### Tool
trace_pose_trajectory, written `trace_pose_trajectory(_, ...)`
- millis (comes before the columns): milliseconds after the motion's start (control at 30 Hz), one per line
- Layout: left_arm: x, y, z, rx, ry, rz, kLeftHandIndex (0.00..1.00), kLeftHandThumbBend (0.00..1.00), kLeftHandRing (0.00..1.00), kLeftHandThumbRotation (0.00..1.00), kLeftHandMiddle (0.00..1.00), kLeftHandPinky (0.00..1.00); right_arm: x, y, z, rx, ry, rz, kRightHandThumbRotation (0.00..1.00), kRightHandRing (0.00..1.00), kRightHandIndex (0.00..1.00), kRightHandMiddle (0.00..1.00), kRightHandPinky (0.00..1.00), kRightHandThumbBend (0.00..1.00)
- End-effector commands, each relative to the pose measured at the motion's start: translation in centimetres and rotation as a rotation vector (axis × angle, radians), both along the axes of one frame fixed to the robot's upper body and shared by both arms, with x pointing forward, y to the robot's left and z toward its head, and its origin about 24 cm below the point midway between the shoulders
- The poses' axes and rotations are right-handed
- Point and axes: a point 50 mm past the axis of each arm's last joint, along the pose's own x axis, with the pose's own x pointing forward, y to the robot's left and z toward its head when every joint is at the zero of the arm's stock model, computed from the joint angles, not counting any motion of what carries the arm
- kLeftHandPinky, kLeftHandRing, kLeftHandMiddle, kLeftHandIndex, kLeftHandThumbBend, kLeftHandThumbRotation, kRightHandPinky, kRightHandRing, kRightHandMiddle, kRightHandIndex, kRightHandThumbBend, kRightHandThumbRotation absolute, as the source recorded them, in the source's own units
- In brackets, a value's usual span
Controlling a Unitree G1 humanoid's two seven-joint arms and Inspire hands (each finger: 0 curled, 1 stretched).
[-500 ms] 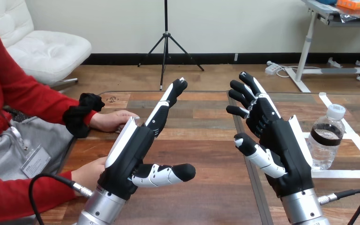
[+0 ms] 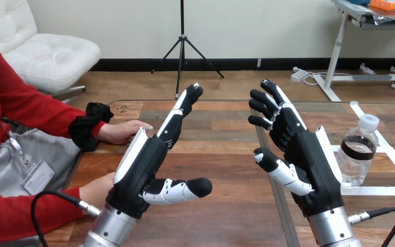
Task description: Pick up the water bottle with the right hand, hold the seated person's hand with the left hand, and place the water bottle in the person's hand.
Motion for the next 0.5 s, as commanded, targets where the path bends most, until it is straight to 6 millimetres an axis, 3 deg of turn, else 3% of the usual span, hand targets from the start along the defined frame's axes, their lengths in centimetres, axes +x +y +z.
trace_pose_trajectory(0,1.11,0.09,1.76,-0.022,-0.082,-0.002,1.00,1.00,1.00,0.73,1.00,1.00,1.38,0.21,2.45,-0.009,-0.116,0.006,0.69,0.90,0.95,0.91,0.82,1.00)
trace_pose_trajectory(467,1.25,0.20,1.88,-0.022,-0.080,-0.010,1.00,1.00,1.00,0.72,1.00,1.00,1.33,0.22,2.58,-0.008,-0.133,-0.003,0.68,0.90,0.94,0.91,0.81,1.00)
